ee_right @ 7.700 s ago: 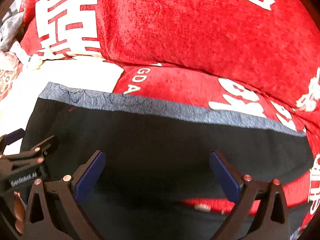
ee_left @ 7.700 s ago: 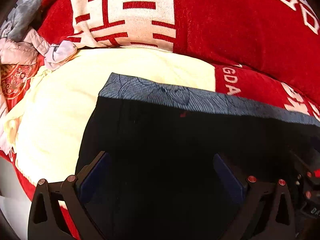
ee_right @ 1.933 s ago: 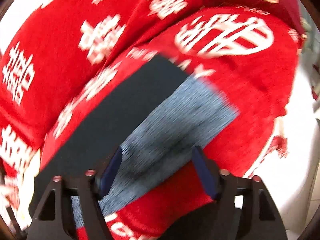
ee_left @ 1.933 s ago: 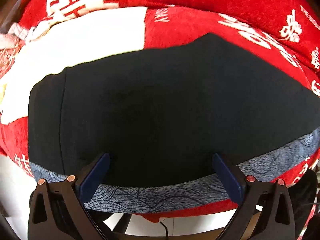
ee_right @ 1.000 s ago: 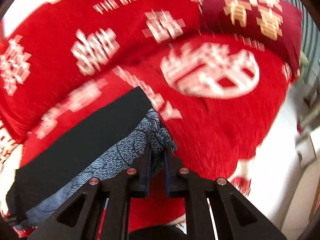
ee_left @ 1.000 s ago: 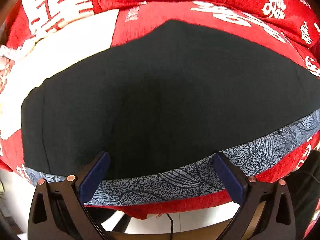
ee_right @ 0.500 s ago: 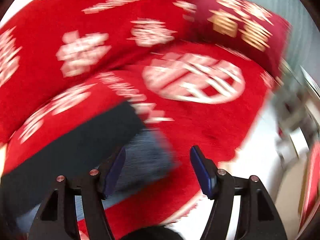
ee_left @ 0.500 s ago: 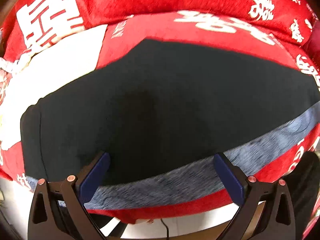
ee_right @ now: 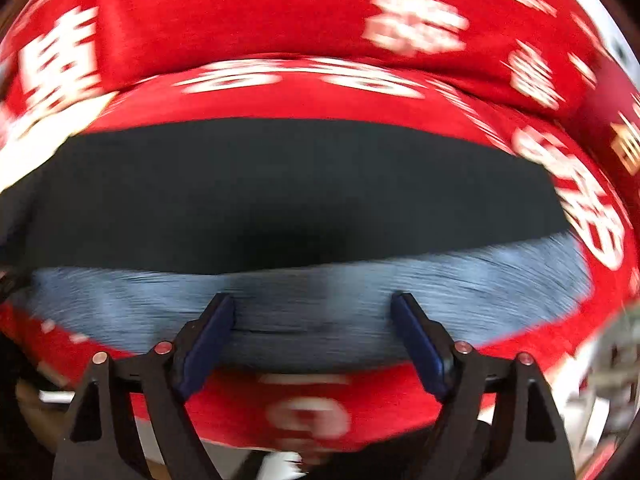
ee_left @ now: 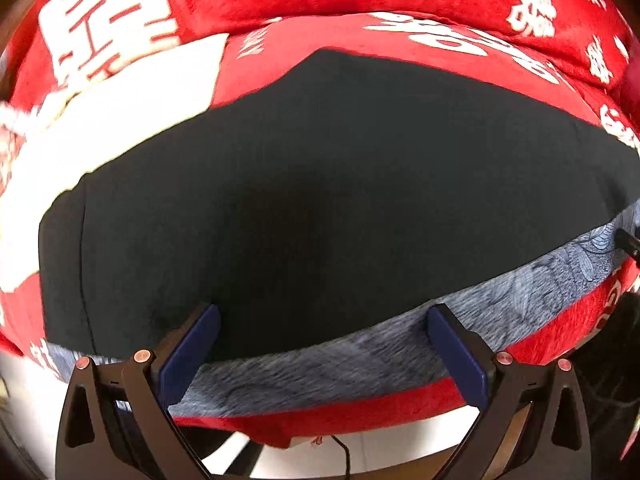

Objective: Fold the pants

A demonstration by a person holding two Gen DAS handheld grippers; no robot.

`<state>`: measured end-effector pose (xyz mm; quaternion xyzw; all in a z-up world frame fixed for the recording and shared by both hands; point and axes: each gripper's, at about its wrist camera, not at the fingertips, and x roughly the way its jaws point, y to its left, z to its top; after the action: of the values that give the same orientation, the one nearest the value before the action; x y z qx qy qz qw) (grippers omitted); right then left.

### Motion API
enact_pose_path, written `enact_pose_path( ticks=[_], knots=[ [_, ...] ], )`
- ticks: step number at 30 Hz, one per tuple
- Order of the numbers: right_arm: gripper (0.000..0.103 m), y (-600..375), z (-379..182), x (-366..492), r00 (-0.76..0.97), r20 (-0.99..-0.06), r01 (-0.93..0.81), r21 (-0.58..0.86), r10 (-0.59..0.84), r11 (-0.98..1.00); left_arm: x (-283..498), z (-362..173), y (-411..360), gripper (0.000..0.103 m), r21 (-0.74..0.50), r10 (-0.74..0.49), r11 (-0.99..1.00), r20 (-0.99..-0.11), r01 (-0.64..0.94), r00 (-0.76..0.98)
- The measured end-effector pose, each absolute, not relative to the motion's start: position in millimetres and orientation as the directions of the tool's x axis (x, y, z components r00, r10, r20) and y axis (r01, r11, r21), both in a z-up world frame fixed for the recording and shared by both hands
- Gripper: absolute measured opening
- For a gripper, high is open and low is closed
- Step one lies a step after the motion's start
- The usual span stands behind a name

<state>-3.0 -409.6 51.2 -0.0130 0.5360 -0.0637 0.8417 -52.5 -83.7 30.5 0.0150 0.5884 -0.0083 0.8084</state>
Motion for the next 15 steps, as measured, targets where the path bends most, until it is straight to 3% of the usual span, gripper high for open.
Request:
enact_pose_path(
  ticks=[1, 4, 7, 11, 15],
  knots=[
    [0.095, -421, 50, -5, 0.402, -0.907, 0.128, -0.08, -0.125, 0.989, -57, 33, -82, 0.103, 0.024, 0.015, 0.999, -0.95, 0.023, 0.311],
    [0.095, -439, 64, -9, 0.391, -0.908, 0.193, -0.082, -0.153, 0.978, -60, 41, -85, 0.103, 0.03, 0.031, 1.0, -0.948, -0.007, 0.318],
    [0.095, -398, 78, -14, 0.464, -0.883, 0.083, -0.039, -0.074, 0.996, -57, 45, -104, 0.103, -0.026, -0.034, 0.999, -0.944, 0.028, 0.328],
    [0.095, -300, 70, -21, 0.463, -0.879, -0.179, 0.035, 0.116, 0.983, -48, 40, -141, 0.103, 0.045, 0.007, 0.994, -0.942, 0.105, 0.336],
    [0.095, -264, 46, -17, 0.44, -0.896, -0.237, -0.047, 0.064, 0.97, -49, 30, -130, 0.103, 0.1, 0.069, 0.991, -0.949, 0.085, 0.307]
  ],
)
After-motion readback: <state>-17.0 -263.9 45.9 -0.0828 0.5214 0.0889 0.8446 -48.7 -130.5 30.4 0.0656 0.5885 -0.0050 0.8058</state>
